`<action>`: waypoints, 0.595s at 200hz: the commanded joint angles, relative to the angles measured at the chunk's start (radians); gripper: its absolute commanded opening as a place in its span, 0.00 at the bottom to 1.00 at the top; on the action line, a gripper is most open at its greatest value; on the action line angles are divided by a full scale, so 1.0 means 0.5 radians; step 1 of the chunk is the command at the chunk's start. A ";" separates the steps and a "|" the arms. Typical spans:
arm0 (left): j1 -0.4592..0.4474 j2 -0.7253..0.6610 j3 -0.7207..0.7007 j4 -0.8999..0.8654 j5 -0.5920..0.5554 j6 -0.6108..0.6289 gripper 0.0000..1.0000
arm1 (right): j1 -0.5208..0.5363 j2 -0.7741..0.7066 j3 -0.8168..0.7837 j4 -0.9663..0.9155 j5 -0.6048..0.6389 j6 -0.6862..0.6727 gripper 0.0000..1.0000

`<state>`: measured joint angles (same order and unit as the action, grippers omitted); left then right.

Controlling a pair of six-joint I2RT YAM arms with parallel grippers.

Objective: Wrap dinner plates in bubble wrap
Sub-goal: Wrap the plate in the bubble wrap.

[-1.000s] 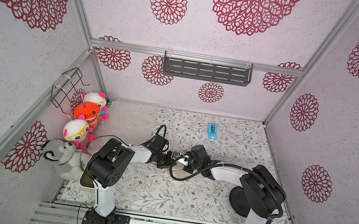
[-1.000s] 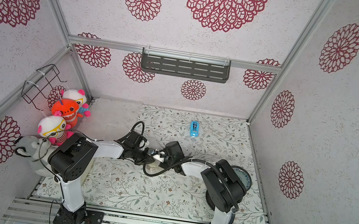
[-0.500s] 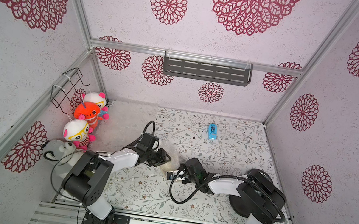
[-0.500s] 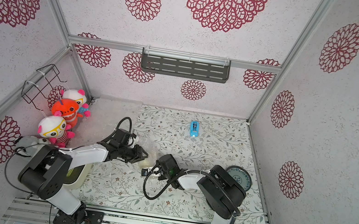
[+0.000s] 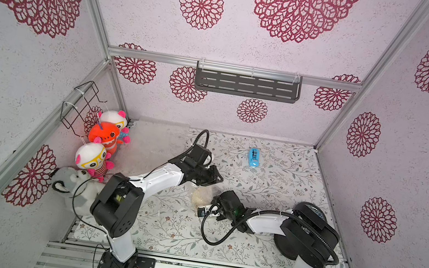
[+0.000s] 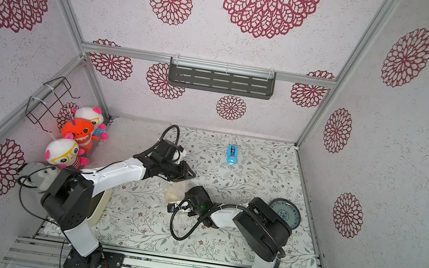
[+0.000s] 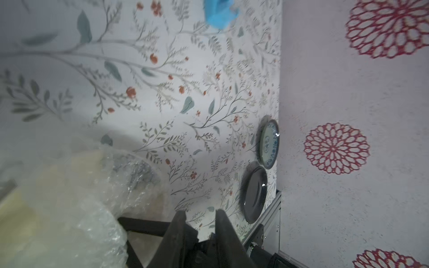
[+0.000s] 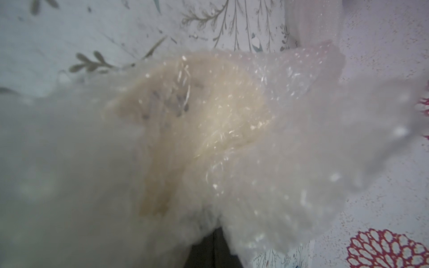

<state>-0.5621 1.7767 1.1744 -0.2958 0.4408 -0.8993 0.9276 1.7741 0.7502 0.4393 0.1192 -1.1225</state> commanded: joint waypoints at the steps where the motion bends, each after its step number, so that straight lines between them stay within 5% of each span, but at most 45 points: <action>1: 0.005 0.096 -0.120 -0.190 -0.185 -0.123 0.20 | 0.033 0.019 -0.031 -0.144 -0.085 0.067 0.00; 30: 0.031 0.123 -0.415 -0.104 -0.315 -0.199 0.14 | 0.012 -0.124 -0.058 -0.048 -0.167 0.257 0.05; 73: 0.035 0.184 -0.564 0.105 -0.318 -0.208 0.10 | -0.217 -0.508 0.029 -0.200 -0.513 1.183 0.51; 99: 0.038 0.180 -0.585 0.214 -0.244 -0.196 0.10 | -0.390 -0.464 0.266 -0.531 -0.736 1.926 0.50; 119: 0.041 0.169 -0.591 0.266 -0.193 -0.186 0.10 | -0.419 -0.330 0.353 -0.539 -0.772 2.398 0.37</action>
<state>-0.5484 1.8149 0.9257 -0.1131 0.3809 -0.9886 0.7357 1.5524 0.8764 0.2630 -0.1680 -0.3534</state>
